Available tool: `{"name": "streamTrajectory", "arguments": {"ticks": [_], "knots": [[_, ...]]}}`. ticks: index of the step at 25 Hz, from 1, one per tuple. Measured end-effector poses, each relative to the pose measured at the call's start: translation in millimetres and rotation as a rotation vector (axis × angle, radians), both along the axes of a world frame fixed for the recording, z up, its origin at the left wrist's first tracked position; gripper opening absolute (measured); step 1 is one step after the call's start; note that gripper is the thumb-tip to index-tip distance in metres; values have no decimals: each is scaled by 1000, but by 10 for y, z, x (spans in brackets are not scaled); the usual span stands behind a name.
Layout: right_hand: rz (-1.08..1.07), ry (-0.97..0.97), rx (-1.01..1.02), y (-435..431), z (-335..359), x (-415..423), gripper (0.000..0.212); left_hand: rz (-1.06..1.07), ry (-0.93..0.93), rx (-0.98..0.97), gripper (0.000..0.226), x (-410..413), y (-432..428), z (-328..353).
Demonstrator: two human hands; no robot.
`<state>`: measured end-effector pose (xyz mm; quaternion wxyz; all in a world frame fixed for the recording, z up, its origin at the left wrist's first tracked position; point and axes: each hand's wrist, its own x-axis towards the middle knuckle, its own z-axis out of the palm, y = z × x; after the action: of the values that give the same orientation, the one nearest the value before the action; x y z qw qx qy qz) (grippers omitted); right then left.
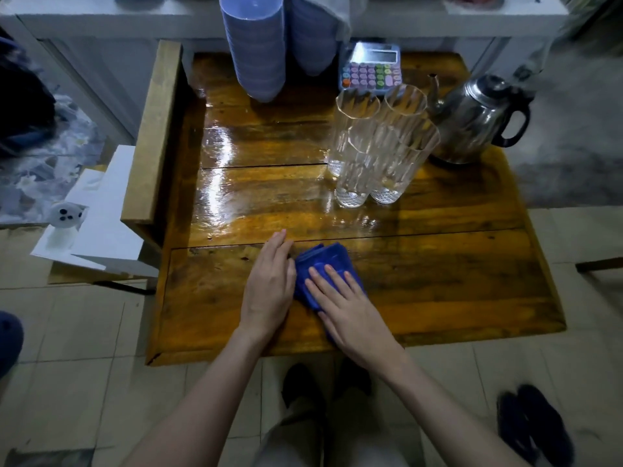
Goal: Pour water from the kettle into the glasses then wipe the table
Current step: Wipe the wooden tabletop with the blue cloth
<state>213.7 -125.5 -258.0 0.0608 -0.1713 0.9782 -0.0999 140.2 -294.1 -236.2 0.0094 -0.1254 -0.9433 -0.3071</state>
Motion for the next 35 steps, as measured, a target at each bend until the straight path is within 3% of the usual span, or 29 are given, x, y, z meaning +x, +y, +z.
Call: {"name": "streamTrajectory", "arguments": {"ticks": [3, 7, 12, 15, 20, 23, 28, 32, 35], "knots": [[-85, -7, 7, 625, -8, 193, 57, 40, 5, -72, 38, 0, 341, -40], [-413, -34, -42, 1469, 99, 124, 54, 81, 7, -260, 48, 201, 468, -184], [-536, -33, -119, 1584, 107, -325, 56, 94, 28, -329, 53, 212, 490, -226], [-392, 1, -140, 1146, 138, -380, 54, 92, 32, -334, 53, 203, 503, -220], [57, -7, -70, 720, 64, 19, 54, 106, 34, -342, 53, 212, 510, -200], [55, 16, -35, 1215, 9, 119, 54, 112, 44, -332, 53, 211, 517, -198], [-239, -29, -49, 1992, 120, -59, 56, 120, 48, -350, 53, 205, 532, -207], [-47, -43, -72, 1543, 158, -497, 57, 119, 52, -355, 52, 218, 530, -211], [110, -33, -86, 1017, 110, -343, 56, 118, 65, -356, 52, 210, 524, -211]]}}
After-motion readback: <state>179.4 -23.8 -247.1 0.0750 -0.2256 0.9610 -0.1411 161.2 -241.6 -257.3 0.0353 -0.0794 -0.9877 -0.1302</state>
